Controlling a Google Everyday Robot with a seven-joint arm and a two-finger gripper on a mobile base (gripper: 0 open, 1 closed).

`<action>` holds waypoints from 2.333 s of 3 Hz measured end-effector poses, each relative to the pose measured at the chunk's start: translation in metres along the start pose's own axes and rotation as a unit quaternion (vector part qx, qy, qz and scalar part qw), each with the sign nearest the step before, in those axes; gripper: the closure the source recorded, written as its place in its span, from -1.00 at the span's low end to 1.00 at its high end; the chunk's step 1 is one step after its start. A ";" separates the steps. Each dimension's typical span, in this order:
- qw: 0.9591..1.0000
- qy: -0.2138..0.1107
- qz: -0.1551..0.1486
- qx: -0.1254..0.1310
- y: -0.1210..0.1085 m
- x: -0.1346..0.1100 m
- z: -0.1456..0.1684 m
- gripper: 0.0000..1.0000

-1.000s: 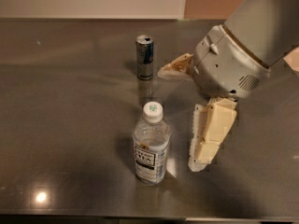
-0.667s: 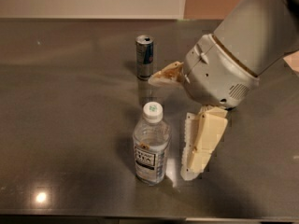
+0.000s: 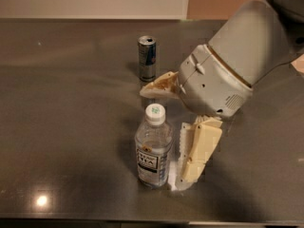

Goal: Move blue plastic bottle near redbull can

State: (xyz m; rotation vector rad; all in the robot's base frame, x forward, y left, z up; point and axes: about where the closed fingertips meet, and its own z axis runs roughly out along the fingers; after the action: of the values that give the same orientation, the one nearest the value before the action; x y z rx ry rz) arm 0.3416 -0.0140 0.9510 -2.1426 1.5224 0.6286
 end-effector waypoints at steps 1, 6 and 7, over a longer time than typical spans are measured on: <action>1.000 -0.005 -0.004 -0.006 0.000 0.002 0.004 -0.53; 0.993 -0.004 0.092 0.070 -0.113 0.033 -0.055 1.00; 0.989 -0.007 0.117 0.095 -0.159 0.047 -0.069 1.00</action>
Offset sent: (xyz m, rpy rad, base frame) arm 0.0057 -0.0016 -0.0092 0.0241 0.0509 0.0230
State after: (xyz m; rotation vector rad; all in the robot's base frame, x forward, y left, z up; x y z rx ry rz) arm 0.5142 -0.0421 0.9921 -1.8313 1.7660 0.5485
